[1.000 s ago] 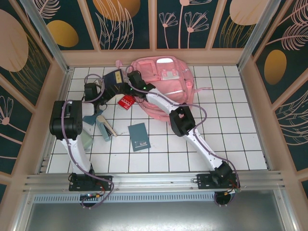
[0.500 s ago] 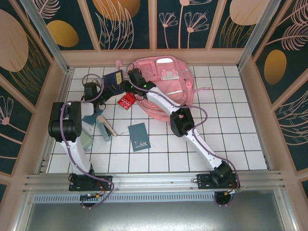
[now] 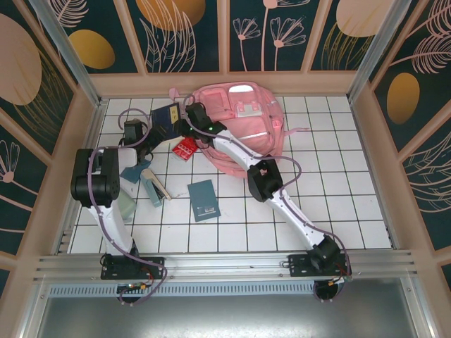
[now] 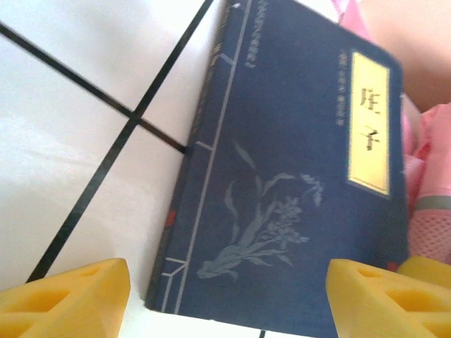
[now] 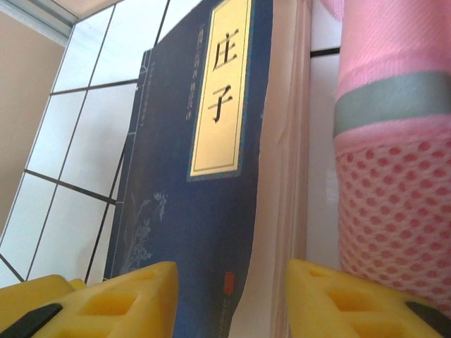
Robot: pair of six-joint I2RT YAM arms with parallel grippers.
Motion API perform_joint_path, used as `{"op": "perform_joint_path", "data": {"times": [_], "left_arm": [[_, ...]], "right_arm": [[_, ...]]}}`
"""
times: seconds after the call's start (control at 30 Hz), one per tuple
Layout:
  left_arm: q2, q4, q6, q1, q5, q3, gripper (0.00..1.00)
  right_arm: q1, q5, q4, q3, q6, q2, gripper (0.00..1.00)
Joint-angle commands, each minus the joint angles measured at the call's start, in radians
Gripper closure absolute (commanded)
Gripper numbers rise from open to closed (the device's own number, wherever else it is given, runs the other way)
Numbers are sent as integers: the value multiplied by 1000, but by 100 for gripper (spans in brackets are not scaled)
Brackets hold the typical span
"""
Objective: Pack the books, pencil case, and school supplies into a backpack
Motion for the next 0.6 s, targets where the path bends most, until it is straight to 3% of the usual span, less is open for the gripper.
{"op": "perform_joint_path", "data": {"times": [0.0,0.4,0.57], "left_arm": [[34,-96,11,6,-27,44,26],[43,-79,24,3,45,45,26],[76,-88,49,-10,131,77,27]], "right_arm": [[10,24,-108,-8,24,88,56],[25,44,-162,-4,28,89,65],[24,25,-154,-4,37,91,67]]}}
